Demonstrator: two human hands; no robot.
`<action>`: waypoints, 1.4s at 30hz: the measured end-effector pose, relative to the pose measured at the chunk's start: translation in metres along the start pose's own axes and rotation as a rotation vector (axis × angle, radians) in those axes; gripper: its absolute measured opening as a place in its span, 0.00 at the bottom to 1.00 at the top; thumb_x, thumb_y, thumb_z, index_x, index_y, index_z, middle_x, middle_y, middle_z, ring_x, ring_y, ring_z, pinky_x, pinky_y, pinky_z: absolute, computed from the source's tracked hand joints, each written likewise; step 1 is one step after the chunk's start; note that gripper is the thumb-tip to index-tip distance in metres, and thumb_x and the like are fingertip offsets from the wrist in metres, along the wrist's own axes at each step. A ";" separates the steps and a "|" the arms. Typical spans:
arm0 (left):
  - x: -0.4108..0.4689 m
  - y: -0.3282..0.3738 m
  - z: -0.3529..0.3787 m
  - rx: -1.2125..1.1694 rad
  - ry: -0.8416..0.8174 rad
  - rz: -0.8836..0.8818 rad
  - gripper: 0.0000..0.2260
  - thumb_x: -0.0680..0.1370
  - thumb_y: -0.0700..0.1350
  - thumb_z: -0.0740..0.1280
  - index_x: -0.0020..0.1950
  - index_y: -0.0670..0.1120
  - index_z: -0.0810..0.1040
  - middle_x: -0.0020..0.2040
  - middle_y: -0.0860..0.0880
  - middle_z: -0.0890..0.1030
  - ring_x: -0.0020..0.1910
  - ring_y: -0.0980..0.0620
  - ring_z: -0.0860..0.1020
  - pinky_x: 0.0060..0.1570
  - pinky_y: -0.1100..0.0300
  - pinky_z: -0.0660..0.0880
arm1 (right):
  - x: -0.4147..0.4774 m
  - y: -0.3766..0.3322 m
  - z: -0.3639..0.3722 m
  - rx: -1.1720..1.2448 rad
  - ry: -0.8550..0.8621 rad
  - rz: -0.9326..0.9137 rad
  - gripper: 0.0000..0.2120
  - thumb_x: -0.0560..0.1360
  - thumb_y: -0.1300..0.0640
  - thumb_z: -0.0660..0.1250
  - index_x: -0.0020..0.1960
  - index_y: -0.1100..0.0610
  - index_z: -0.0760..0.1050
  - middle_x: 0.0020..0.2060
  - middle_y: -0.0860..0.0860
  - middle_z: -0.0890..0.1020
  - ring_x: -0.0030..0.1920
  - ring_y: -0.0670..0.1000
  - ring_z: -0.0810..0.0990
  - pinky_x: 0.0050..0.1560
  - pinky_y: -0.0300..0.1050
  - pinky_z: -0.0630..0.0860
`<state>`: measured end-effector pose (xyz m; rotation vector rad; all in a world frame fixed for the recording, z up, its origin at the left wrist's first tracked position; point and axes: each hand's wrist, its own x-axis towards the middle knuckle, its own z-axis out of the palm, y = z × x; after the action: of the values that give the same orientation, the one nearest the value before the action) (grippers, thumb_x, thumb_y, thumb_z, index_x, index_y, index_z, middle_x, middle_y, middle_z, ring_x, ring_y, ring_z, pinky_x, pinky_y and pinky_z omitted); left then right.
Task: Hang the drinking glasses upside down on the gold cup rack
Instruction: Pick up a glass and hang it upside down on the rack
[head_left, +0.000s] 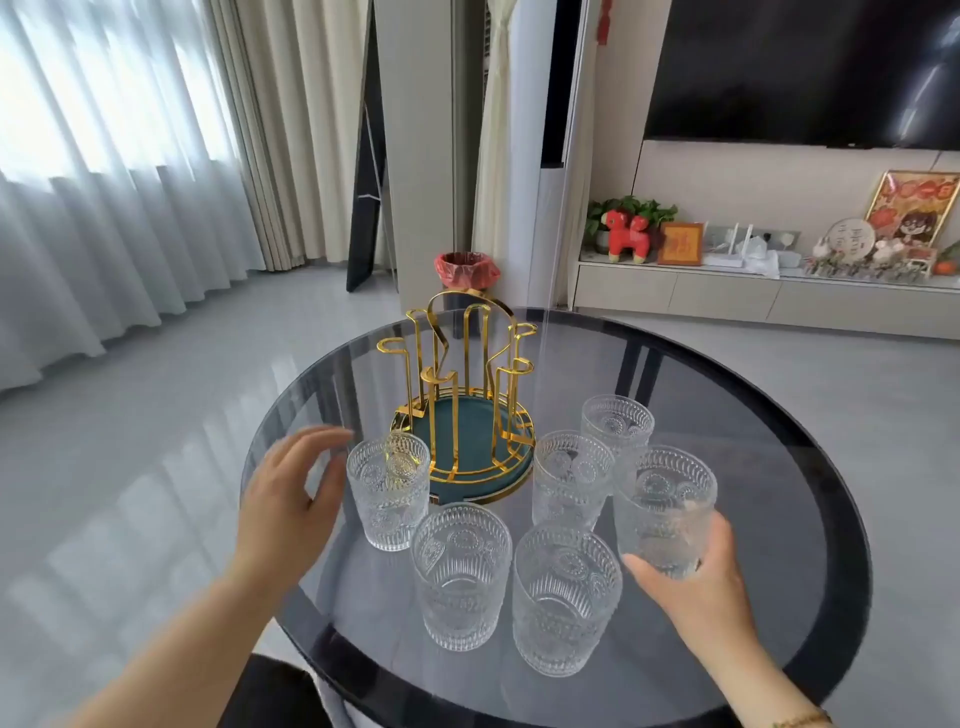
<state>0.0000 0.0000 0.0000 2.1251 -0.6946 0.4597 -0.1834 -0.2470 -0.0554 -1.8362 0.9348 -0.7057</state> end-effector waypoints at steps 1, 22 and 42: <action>0.008 0.003 0.003 -0.010 0.000 0.037 0.09 0.73 0.32 0.64 0.51 0.40 0.78 0.52 0.39 0.80 0.53 0.38 0.76 0.51 0.50 0.68 | 0.002 -0.004 -0.003 0.009 0.000 -0.025 0.35 0.59 0.60 0.77 0.60 0.52 0.62 0.50 0.46 0.74 0.49 0.50 0.72 0.48 0.45 0.67; 0.103 0.005 0.055 0.388 -0.335 0.335 0.17 0.78 0.42 0.54 0.68 0.52 0.63 0.70 0.53 0.67 0.72 0.54 0.58 0.70 0.58 0.46 | 0.059 -0.156 -0.020 -0.254 -0.332 -0.418 0.32 0.61 0.54 0.75 0.57 0.39 0.62 0.51 0.35 0.65 0.46 0.40 0.69 0.39 0.26 0.63; 0.090 0.012 0.055 0.284 -0.425 0.221 0.28 0.75 0.40 0.58 0.71 0.53 0.50 0.75 0.53 0.55 0.74 0.54 0.47 0.68 0.59 0.40 | 0.081 -0.191 0.034 -0.430 -0.424 -0.544 0.37 0.59 0.50 0.73 0.64 0.45 0.60 0.55 0.42 0.64 0.58 0.45 0.64 0.53 0.40 0.62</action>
<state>0.0673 -0.0792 0.0235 2.4568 -1.1711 0.2308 -0.0551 -0.2449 0.1112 -2.5388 0.3131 -0.4110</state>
